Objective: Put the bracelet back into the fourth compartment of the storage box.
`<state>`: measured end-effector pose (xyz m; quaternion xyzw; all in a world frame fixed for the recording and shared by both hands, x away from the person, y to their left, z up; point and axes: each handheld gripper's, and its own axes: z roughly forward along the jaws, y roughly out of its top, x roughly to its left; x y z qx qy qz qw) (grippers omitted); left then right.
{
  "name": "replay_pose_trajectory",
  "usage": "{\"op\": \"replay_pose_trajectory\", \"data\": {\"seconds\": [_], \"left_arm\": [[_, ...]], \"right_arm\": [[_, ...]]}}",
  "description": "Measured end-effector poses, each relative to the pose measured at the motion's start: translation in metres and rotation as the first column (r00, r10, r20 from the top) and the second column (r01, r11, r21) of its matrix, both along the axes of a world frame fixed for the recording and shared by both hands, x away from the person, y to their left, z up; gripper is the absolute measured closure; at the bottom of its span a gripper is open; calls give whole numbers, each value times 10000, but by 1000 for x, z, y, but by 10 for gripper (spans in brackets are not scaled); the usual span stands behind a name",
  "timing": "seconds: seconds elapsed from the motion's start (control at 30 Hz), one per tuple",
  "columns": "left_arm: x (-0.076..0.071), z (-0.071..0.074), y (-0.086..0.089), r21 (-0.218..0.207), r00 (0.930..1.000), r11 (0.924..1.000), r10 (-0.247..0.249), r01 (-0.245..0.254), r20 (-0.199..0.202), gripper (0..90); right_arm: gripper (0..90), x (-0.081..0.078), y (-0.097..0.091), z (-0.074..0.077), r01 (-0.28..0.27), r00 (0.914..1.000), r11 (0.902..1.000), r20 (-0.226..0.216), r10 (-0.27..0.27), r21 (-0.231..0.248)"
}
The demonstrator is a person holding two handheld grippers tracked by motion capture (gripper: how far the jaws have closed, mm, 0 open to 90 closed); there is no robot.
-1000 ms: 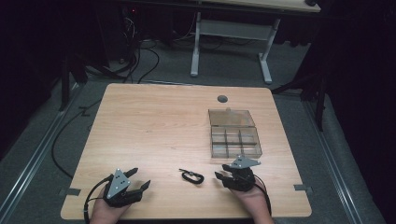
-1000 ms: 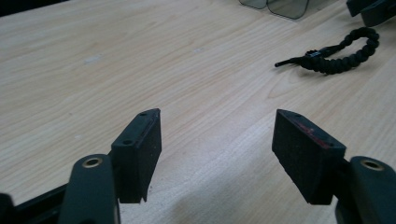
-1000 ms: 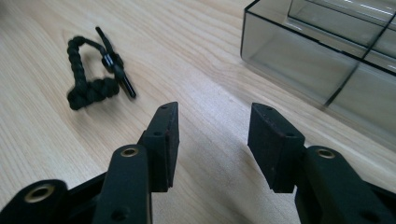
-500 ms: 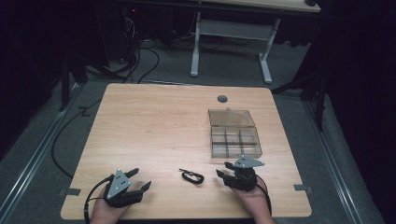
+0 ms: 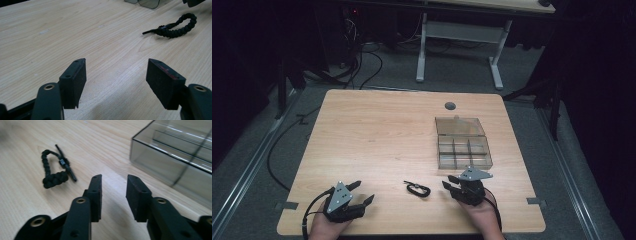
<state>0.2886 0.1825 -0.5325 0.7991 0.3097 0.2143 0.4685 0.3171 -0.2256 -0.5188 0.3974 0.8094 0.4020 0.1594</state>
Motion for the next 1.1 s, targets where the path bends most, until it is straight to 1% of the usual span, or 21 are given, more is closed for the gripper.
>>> {"op": "replay_pose_trajectory", "data": {"seconds": [0.03,0.17,0.23,0.33,0.43,0.5,0.53,0.6,0.67,0.7,0.8,0.87,0.97,1.0,1.1], "left_arm": [[0,0,0,0,10000,10000,0,0,0,330],[0,0,0,10,10000,10000,-42,42,-35,330],[0,0,0,6,10000,10000,-58,58,-28,330],[0,0,0,-3,10000,10000,-82,82,-38,330],[0,0,0,-21,9999,9999,-101,100,-43,330],[0,0,0,-15,9999,9999,-105,105,-65,329],[0,0,0,-10,9999,9999,-106,106,-65,330],[0,0,-1,5,9999,9999,-121,121,-71,329],[1,0,-1,57,9999,9999,-132,133,-102,329],[1,0,-1,67,9999,9999,-130,131,-104,329],[0,0,-1,88,9999,9999,-128,129,-105,329],[0,0,-1,69,9999,9999,-123,124,-106,330],[0,0,-1,33,9998,9999,-162,162,-109,329],[1,0,-1,20,9998,9999,-172,172,-108,330],[1,0,-1,54,9997,9998,-204,205,-156,329]], "right_arm": [[677,0,0,0,0,10000,10000,0,0,0],[752,-1,11,0,-507,9986,9986,-170,505,-154],[796,-1,17,0,-725,9972,9973,-214,723,-122],[854,-1,25,1,-934,9952,9953,-315,925,-274],[895,-2,34,6,-1128,9934,9934,-205,1124,-193],[898,-3,39,10,-1256,9921,9920,3,1257,-95],[898,-3,41,12,-1280,9918,9918,24,1280,-55],[899,-2,49,15,-1514,9884,9885,109,1515,-23],[899,-1,56,16,-1724,9850,9850,85,1724,-7],[899,-1,62,15,-1849,9827,9827,79,1850,-108],[899,1,74,12,-2087,9780,9769,-54,2087,-459],[898,4,84,4,-2129,9770,9733,-285,2112,-854],[898,6,85,1,-2154,9763,9716,-402,2124,-977],[898,6,84,-1,-2100,9772,9722,-543,2053,-1033],[898,6,83,-2,-2058,9779,9731,-604,2004,-1034]]}}
